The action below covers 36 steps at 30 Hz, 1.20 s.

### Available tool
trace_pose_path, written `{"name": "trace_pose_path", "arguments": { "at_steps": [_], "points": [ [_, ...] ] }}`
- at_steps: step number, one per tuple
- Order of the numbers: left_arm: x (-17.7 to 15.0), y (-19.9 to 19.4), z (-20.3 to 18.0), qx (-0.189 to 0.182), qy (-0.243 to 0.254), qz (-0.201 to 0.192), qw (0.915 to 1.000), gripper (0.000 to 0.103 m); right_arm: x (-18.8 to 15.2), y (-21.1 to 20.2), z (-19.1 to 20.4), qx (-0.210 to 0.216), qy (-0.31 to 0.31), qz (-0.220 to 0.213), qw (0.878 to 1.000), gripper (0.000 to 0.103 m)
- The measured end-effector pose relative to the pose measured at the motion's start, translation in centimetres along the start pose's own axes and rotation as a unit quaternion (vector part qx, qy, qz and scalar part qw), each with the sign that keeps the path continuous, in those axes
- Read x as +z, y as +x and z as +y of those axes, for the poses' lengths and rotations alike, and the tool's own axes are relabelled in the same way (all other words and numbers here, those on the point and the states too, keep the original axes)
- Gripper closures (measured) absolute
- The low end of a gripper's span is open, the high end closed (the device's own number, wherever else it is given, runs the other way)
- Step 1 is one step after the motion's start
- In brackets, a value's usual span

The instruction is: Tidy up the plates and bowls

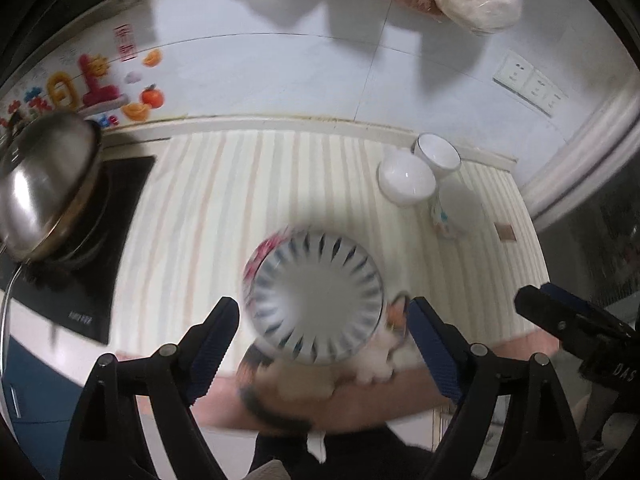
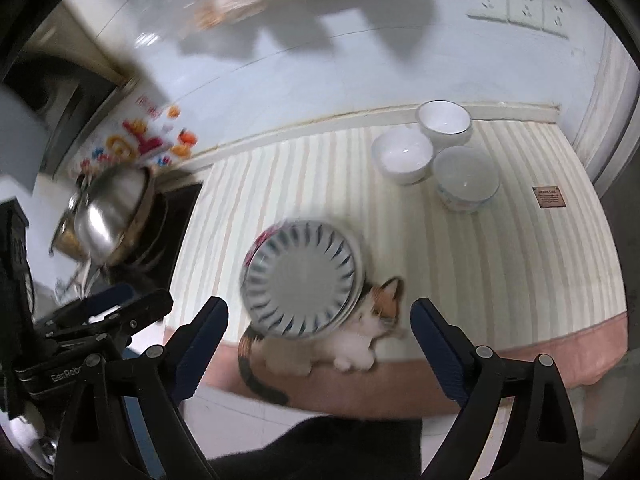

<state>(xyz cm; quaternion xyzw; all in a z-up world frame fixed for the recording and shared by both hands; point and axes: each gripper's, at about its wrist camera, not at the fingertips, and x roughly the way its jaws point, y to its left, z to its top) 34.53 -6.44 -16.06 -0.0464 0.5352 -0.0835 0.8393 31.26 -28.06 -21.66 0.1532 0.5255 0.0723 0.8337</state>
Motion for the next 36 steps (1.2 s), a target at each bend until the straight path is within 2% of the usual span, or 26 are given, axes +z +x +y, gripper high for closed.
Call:
{"name": "trace_pose_path", "arguments": {
  "at_steps": [3, 5, 10, 11, 12, 15, 17, 20, 21, 22, 24, 25, 26, 27, 32, 36],
  "points": [
    [3.9, 3.8, -1.7, -0.001, -0.008, 0.012, 0.9999, 0.017, 4.0, 2.2, -3.4, 0.013, 0.014, 0.009, 1.000, 0.008],
    [6.5, 6.9, -2.9, 0.002, -0.013, 0.023, 0.9996, 0.017, 7.5, 4.5, -6.1, 0.005, 0.016, 0.017, 1.000, 0.008],
    [12.1, 15.8, -5.2, -0.005, -0.032, 0.075, 0.9966, 0.017, 15.1, 11.6, -11.6, 0.008, 0.016, 0.048, 0.999, 0.010],
    [13.0, 17.5, -5.5, -0.007, -0.038, 0.085, 0.9956, 0.017, 16.3, 13.2, -12.5, 0.008, 0.013, 0.059, 0.998, 0.013],
    [13.7, 19.2, -5.7, -0.012, -0.043, 0.098, 0.9942, 0.017, 17.4, 14.9, -13.3, 0.005, 0.012, 0.071, 0.997, 0.020],
    [15.5, 24.4, -6.4, -0.027, -0.056, 0.139, 0.9883, 0.026, 19.9, 19.2, -15.1, 0.012, 0.015, 0.110, 0.994, 0.035],
    [16.0, 26.6, -6.7, -0.032, -0.058, 0.153, 0.9860, 0.027, 21.2, 21.8, -15.9, 0.008, 0.011, 0.133, 0.991, 0.038],
    [16.5, 29.4, -7.5, -0.035, -0.055, 0.173, 0.9827, 0.046, 22.3, 24.8, -16.4, 0.004, 0.002, 0.161, 0.987, 0.048],
    [16.5, 30.3, -7.7, -0.032, -0.053, 0.183, 0.9812, 0.058, 22.6, 25.9, -16.7, 0.003, 0.001, 0.171, 0.985, 0.056],
    [16.5, 31.1, -8.0, -0.031, -0.048, 0.191, 0.9799, 0.067, 22.7, 26.8, -16.8, -0.001, -0.002, 0.182, 0.983, 0.058],
    [16.3, 32.3, -8.3, -0.030, -0.044, 0.203, 0.9777, 0.076, 22.8, 28.2, -17.0, -0.007, -0.005, 0.197, 0.980, 0.069],
    [16.1, 32.7, -8.5, -0.027, -0.040, 0.206, 0.9774, 0.080, 22.8, 28.8, -17.0, -0.010, -0.007, 0.201, 0.979, 0.072],
    [15.9, 32.8, -8.7, -0.027, -0.036, 0.205, 0.9778, 0.088, 22.8, 29.3, -17.0, -0.012, -0.007, 0.206, 0.979, 0.080],
    [15.8, 32.9, -8.8, -0.025, -0.031, 0.203, 0.9783, 0.089, 22.7, 29.6, -17.0, -0.012, -0.007, 0.207, 0.978, 0.088],
    [15.1, 31.6, -8.9, -0.013, -0.024, 0.194, 0.9806, 0.089, 22.4, 29.6, -16.3, -0.025, -0.012, 0.196, 0.980, 0.094],
    [15.0, 28.3, -8.6, -0.012, -0.018, 0.177, 0.9840, 0.089, 22.6, 27.9, -14.6, -0.018, -0.021, 0.185, 0.982, 0.094]
  ]
}}
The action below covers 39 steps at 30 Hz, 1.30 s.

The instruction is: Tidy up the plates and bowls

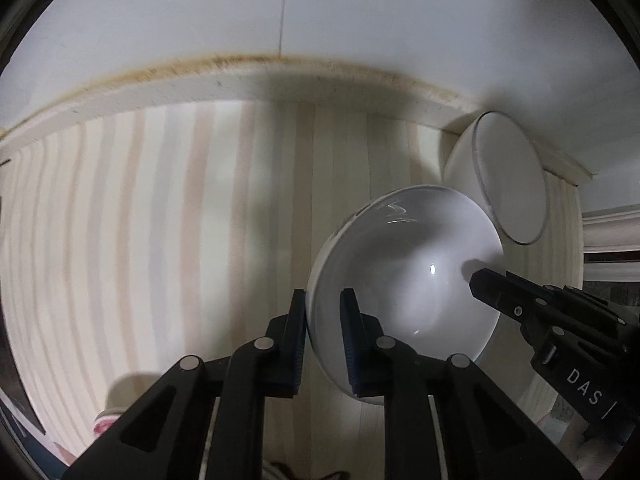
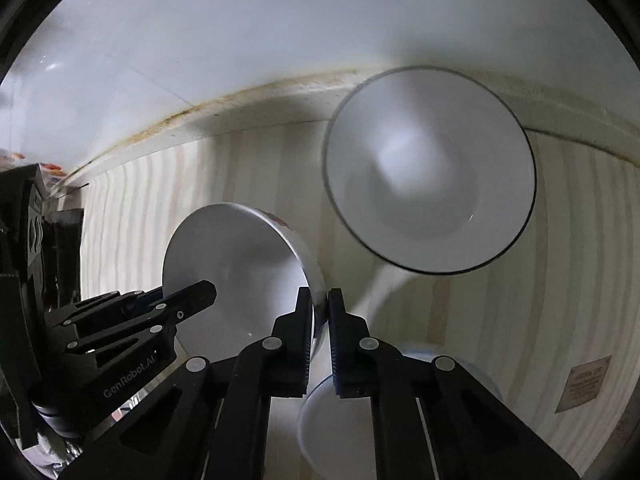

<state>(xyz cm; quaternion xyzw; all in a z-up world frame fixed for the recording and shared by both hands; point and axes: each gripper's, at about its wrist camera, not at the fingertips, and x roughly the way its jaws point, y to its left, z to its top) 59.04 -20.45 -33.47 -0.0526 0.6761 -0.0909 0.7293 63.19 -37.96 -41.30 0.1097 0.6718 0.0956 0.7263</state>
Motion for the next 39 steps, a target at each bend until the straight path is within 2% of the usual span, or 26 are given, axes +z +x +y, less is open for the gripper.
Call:
{"name": "trace_pose_path", "arguments": {
  "at_steps": [6, 10, 14, 20, 25, 33, 39],
  "points": [
    [-3.8, -5.5, -0.7, 0.002, 0.022, -0.025, 0.9995, 0.089, -2.6, -4.0, 2.2, 0.016, -0.007, -0.013, 1.000, 0.094],
    [-6.2, -7.4, -1.5, -0.002, 0.036, -0.026, 0.9990, 0.089, -6.8, -6.3, 3.2, 0.024, -0.009, -0.014, 1.000, 0.094],
    [-10.2, -7.6, -1.9, -0.013, 0.049, -0.014, 0.9986, 0.089, -11.6, -7.1, 2.7, 0.028, -0.004, -0.003, 1.000, 0.094],
    [-13.1, -3.0, -2.9, -0.025, 0.055, 0.036, 0.9975, 0.089, -17.7, -5.1, -0.4, 0.033, 0.031, 0.032, 0.998, 0.094],
    [-13.9, 0.1, -4.7, -0.017, 0.076, 0.058, 0.9953, 0.089, -20.1, -2.2, -3.0, 0.023, 0.062, 0.054, 0.996, 0.094],
    [-14.0, 1.9, -6.5, -0.007, 0.092, 0.071, 0.9932, 0.089, -21.6, -0.8, -5.5, 0.020, 0.082, 0.064, 0.994, 0.094],
    [-14.1, 2.9, -6.4, -0.005, 0.087, 0.081, 0.9929, 0.089, -20.9, -0.4, -5.5, 0.034, 0.089, 0.070, 0.993, 0.091]
  ]
}}
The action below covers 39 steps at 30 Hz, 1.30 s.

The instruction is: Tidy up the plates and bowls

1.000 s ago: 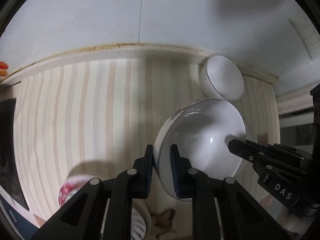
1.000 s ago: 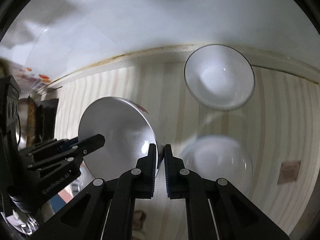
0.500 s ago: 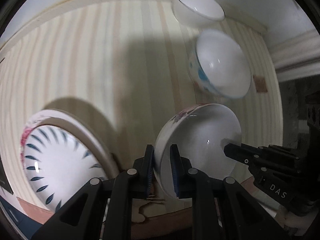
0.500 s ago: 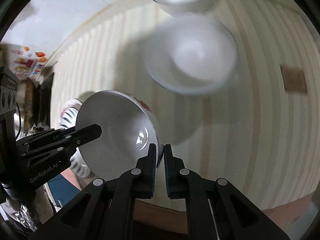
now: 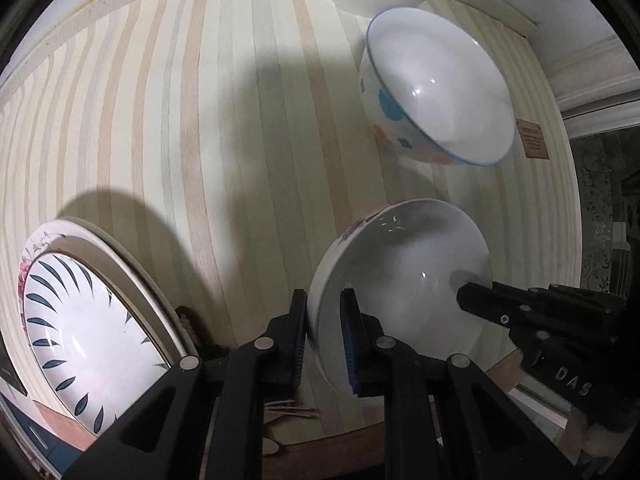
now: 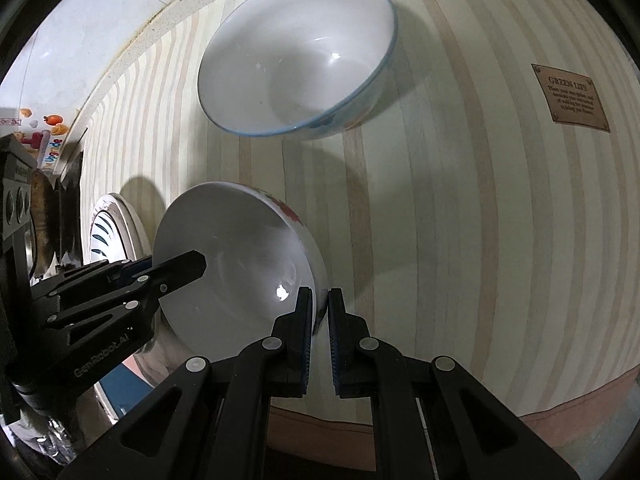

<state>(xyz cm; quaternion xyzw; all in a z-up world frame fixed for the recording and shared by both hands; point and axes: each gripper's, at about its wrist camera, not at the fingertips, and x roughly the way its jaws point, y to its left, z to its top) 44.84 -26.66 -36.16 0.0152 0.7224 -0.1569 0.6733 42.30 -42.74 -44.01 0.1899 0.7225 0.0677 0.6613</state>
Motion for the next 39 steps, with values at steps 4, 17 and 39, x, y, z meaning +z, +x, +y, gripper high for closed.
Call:
{"name": "trace_pose_path", "arguments": {
  "at_steps": [4, 17, 39],
  "points": [
    [-0.2, -1.7, 0.7, 0.016, -0.008, -0.021, 0.9996, 0.089, 0.6, -1.3, -0.3, 0.026, 0.004, -0.001, 1.000, 0.091],
    [8.6, -6.1, 0.9, -0.072, -0.061, -0.083, 0.9920, 0.080, 6.5, -8.4, -4.4, 0.061, 0.057, -0.100, 0.992, 0.054],
    [13.5, 1.8, -3.0, -0.028, -0.007, -0.026, 0.9992, 0.092, 11.3, -2.8, -4.1, 0.029, 0.055, -0.076, 0.995, 0.091]
  ]
}}
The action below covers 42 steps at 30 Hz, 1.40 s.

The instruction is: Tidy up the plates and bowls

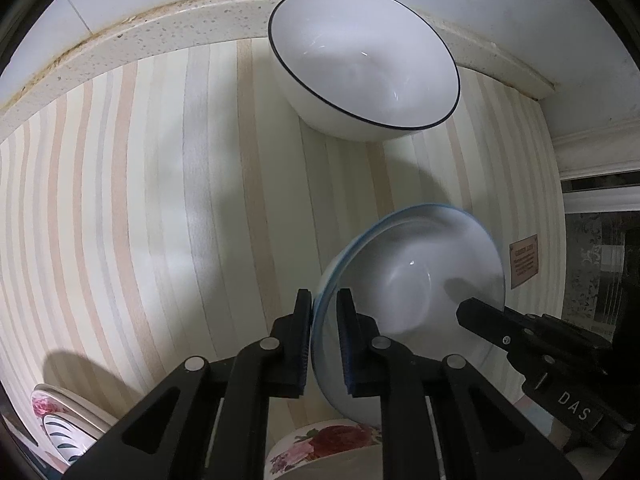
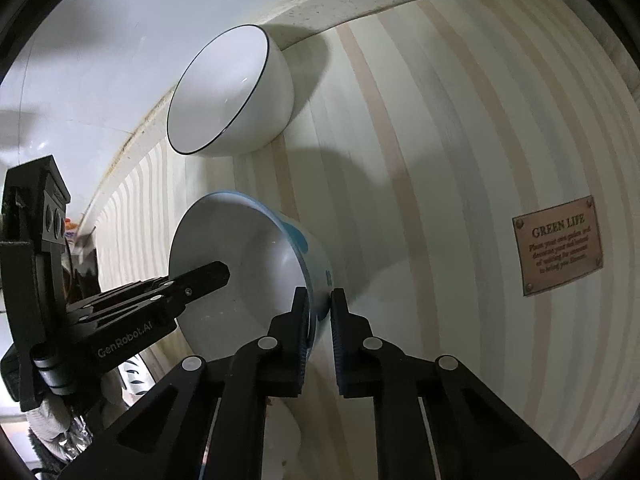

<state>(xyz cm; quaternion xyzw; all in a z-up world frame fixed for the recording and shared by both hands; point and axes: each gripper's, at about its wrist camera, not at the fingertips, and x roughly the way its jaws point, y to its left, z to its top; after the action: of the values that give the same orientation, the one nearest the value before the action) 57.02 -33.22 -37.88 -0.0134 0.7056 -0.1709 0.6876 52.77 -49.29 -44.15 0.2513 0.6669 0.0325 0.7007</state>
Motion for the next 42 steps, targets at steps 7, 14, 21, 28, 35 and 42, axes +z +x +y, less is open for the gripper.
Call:
{"name": "trace_pose_path", "arguments": {
  "at_steps": [7, 14, 21, 28, 35, 42],
  "points": [
    [-0.4, -1.5, 0.0, 0.006, 0.002, -0.015, 0.9999, 0.092, 0.5, -0.9, 0.7, 0.000, -0.011, -0.003, 1.000, 0.091],
    [-1.4, -5.5, -0.4, 0.014, 0.013, -0.050, 0.9986, 0.092, 0.3, -3.5, 2.6, 0.008, -0.033, -0.018, 0.999, 0.091],
    [-4.6, -9.4, 0.1, 0.014, 0.013, -0.076, 0.9970, 0.092, -2.1, -7.0, 5.2, 0.021, -0.057, -0.031, 0.998, 0.091],
    [-8.8, -11.1, 0.8, 0.016, 0.014, -0.081, 0.9965, 0.092, -6.4, -8.5, 6.9, 0.028, -0.079, -0.025, 0.996, 0.091],
    [-12.0, -9.0, 1.4, 0.022, 0.019, -0.052, 0.9982, 0.092, -10.0, -7.1, 6.2, 0.033, -0.072, -0.001, 0.997, 0.091],
    [-12.9, -5.8, 1.7, 0.031, 0.019, -0.020, 0.9991, 0.092, -11.8, -4.3, 4.7, 0.017, -0.060, 0.028, 0.998, 0.091]
  ]
}}
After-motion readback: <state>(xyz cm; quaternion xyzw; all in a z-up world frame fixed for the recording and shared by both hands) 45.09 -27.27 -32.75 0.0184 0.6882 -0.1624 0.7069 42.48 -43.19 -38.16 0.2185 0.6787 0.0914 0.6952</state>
